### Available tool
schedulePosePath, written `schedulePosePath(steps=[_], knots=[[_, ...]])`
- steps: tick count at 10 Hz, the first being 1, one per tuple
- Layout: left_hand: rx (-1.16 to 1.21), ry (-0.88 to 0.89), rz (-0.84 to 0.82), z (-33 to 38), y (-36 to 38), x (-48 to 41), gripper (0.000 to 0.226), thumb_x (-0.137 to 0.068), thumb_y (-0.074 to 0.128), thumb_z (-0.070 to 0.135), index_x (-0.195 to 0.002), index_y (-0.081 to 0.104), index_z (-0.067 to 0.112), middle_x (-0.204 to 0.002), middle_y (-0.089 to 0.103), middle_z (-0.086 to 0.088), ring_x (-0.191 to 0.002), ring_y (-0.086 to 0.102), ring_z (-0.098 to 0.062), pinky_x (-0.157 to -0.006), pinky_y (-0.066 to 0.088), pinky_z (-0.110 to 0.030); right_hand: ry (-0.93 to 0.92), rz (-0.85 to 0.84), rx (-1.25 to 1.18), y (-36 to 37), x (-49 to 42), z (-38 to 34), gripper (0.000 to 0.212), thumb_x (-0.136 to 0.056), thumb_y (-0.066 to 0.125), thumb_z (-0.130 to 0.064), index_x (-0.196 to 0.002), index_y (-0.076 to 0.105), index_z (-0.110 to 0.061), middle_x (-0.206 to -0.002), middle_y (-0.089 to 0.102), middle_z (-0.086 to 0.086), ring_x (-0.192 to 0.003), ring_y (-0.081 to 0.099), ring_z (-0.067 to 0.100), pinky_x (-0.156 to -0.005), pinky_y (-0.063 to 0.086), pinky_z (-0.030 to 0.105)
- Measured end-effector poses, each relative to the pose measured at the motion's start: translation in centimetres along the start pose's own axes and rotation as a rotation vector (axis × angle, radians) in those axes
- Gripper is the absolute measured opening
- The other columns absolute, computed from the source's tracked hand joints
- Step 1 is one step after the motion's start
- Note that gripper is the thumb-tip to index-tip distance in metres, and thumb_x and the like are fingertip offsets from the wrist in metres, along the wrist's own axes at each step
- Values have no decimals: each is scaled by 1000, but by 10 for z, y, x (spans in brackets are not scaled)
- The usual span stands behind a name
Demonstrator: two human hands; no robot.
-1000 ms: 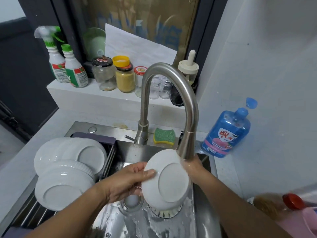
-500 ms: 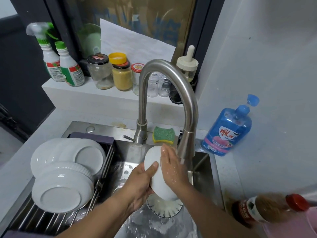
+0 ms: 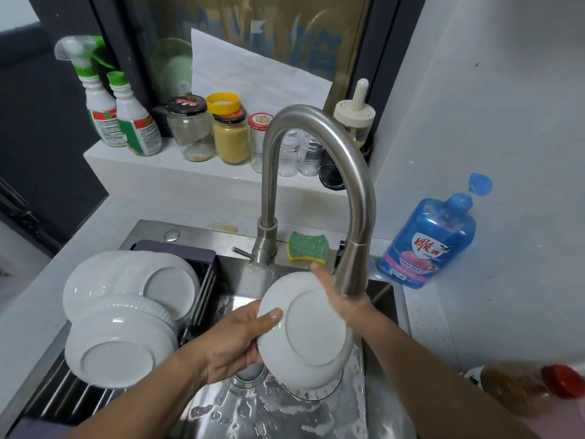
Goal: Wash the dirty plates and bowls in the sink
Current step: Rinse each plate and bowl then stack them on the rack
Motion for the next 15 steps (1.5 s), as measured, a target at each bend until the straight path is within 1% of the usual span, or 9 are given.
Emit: schedulePosePath(steps=[2, 3, 5, 6, 7, 9, 11, 13, 15], knots=[[-601, 355, 295, 29, 8, -12, 53, -85, 77, 51, -131, 51, 48, -131, 63, 9, -116, 62, -5, -93, 50, -18, -4, 167, 49, -8, -24, 22, 46, -89, 75, -43, -126, 52, -28, -113, 58, 4, -104, 55, 23, -95, 47, 28], [-1029, 433, 559, 40, 31, -14, 66, -87, 54, 74, -145, 39, 47, -134, 43, 16, -124, 44, -3, -103, 35, -22, -29, 288, 45, -14, -11, 21, 43, -79, 78, -54, -105, 49, -36, -95, 55, -2, -84, 57, 20, -56, 43, 20], [-839, 244, 834, 44, 27, -29, 66, -81, 40, 88, -105, 60, 30, -112, 66, 4, -106, 62, -26, -93, 49, -42, -86, 347, 114, -19, -2, 24, 24, -79, 77, -39, -79, 58, -24, -75, 67, 2, -75, 69, 28, -74, 61, 40], [-651, 154, 852, 33, 5, -32, 74, -91, 35, 80, -99, 69, 16, -107, 71, -6, -101, 64, -30, -96, 49, -41, -45, 419, 9, -33, -3, 29, 13, -95, 62, -13, -87, 71, -9, -67, 61, 3, -66, 61, 24, -56, 47, 24], [-213, 95, 855, -7, -14, -29, 75, -90, 35, 80, -95, 72, 15, -99, 76, -9, -95, 68, -30, -98, 53, -49, 12, 506, -193, -41, -4, 40, 31, -105, 49, -20, -119, 65, 2, -107, 70, 19, -103, 68, 35, -63, 41, 25], [389, 114, 930, -37, 19, -13, 60, -101, 33, 68, -95, 67, 19, -95, 71, -4, -93, 64, -24, -78, 49, -34, 167, 499, -513, -13, 7, 69, 53, -89, 57, -53, -102, 69, -4, -96, 70, 11, -92, 68, 32, -81, 54, 40], [209, 157, 1168, -20, 5, -3, 58, -99, 37, 64, -86, 60, 12, -102, 66, -11, -95, 59, -32, -93, 49, -41, 224, 389, -735, 7, 15, 83, 52, -90, 53, -61, -102, 74, -15, -91, 78, 8, -87, 73, 28, -86, 59, 40], [-473, 280, 1012, 39, -1, -10, 64, -105, 32, 52, -63, 57, 10, -78, 66, -11, -83, 62, -36, -84, 51, -42, 8, 132, -311, -16, 1, 53, 51, -74, 74, -56, -95, 76, -9, -85, 73, 14, -80, 69, 30, -83, 56, 47], [-556, 282, 1013, 38, 1, -18, 70, -105, 19, 59, -107, 68, 9, -101, 65, -7, -99, 59, -33, -91, 46, -41, -52, 42, -249, -16, 6, 43, 28, -83, 82, -33, -98, 76, -10, -86, 76, 6, -79, 67, 24, -70, 50, 30]])
Point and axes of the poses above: each hand's wrist, its own x-axis away from the middle knuckle, its own y-axis out of the palm, z = x × y, the point moved 8 cm from there along -x, towards the middle knuckle
